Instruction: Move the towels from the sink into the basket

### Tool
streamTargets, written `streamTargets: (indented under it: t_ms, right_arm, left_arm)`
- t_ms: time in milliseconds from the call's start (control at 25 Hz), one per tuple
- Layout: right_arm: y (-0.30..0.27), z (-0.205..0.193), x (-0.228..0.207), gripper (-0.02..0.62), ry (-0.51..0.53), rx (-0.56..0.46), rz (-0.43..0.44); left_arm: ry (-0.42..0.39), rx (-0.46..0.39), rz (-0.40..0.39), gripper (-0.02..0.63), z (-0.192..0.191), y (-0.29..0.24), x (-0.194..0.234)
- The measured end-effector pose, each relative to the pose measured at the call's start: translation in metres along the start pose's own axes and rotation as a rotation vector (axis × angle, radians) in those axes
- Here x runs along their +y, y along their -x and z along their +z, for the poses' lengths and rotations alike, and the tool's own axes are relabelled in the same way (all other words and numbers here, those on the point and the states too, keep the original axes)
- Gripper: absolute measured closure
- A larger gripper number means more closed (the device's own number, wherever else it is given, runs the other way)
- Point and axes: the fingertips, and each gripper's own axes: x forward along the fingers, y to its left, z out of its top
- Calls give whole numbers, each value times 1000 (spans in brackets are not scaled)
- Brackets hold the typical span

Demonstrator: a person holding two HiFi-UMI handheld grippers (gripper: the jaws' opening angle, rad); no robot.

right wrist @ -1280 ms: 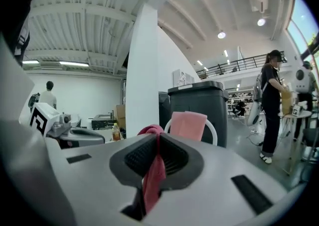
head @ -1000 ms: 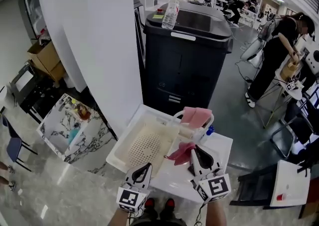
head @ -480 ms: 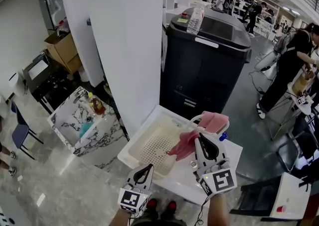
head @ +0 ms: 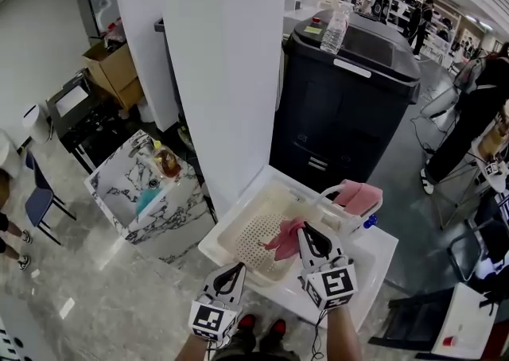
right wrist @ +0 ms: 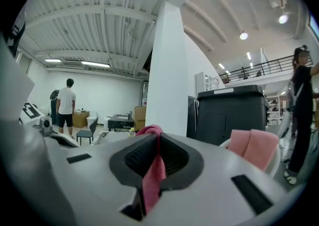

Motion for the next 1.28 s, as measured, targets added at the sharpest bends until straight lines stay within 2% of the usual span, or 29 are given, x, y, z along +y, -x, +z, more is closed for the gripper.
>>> streamTargets:
  t_ms: [760,1080,1280]
  right_arm:
    - [-10,-165,30,554,-156,314,34]
    - [-2,-199,34,554,-187,389,27]
    - [1,-211,35,554,-191,429,26]
  left_arm:
    - [39,69,-7,600,-37,0,7]
    - [73,88,-27,600,-46,-5,-1]
    - [51,102,-44,600,-51,-5,-4]
